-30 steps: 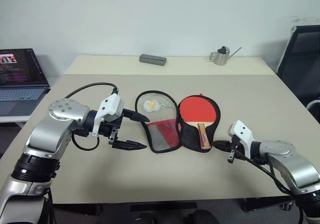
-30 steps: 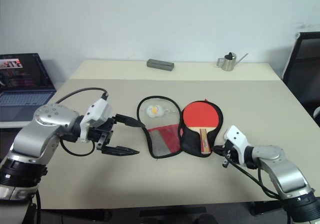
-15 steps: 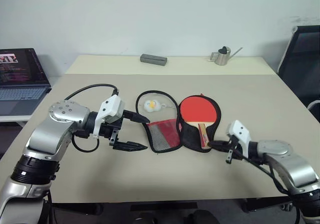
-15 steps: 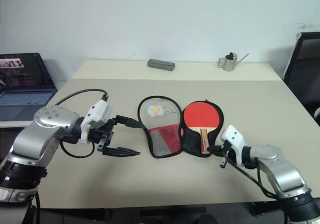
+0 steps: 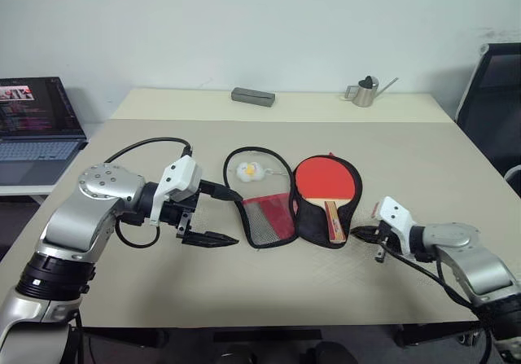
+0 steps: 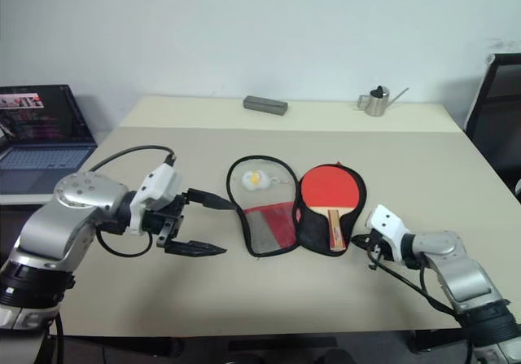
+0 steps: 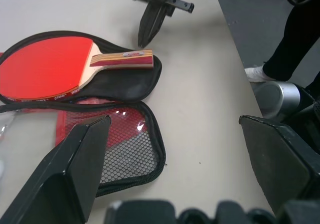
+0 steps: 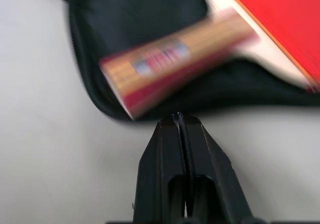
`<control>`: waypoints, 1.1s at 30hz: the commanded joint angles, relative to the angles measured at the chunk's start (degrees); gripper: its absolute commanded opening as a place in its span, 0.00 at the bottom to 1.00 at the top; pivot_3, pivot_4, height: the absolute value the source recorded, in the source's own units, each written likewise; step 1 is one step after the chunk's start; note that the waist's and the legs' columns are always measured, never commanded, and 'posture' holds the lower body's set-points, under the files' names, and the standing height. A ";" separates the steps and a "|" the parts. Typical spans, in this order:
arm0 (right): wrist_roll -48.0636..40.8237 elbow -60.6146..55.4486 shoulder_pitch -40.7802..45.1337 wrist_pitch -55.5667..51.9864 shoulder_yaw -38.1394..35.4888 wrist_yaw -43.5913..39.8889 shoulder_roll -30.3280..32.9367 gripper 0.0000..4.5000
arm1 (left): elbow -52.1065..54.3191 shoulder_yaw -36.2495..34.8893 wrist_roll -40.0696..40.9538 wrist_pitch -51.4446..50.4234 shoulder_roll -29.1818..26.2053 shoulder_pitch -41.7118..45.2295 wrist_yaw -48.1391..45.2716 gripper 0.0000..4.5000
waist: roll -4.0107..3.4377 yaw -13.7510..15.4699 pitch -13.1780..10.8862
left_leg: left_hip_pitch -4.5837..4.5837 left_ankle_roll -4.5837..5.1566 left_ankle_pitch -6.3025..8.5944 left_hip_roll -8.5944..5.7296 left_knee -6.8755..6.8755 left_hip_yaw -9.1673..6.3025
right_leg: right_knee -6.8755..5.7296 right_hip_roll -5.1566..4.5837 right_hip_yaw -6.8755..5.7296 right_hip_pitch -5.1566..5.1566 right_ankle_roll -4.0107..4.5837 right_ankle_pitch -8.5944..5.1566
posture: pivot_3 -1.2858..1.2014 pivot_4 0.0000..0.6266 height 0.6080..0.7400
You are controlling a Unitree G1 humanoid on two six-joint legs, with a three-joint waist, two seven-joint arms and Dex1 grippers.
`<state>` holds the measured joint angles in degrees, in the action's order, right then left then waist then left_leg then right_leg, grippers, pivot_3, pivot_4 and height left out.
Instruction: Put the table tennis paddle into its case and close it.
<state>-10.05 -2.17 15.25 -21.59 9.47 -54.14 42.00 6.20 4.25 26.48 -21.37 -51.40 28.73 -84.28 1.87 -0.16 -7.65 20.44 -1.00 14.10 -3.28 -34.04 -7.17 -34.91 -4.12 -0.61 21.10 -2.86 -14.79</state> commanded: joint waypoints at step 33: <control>-18.64 -14.20 14.67 -14.48 -5.68 -6.24 -1.15 0.01 | -17.88 -8.11 -14.85 14.00 -2.29 -9.49 20.32 1.00 | -0.18 0.24 -0.12 | -0.09 -0.01 0.01 0.02 0.00 -0.12 | 0.01 -0.14 0.03 0.09 0.01 0.00 | 0.52 0.24 1.00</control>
<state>-28.33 -16.55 28.72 -37.01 3.76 -59.59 41.06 -10.96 -4.86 14.96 -11.98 -52.93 18.70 -64.55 1.68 0.07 -7.77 20.36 -1.02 14.11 -3.27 -34.04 -7.28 -34.89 -4.27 -0.57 21.19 -2.84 -14.78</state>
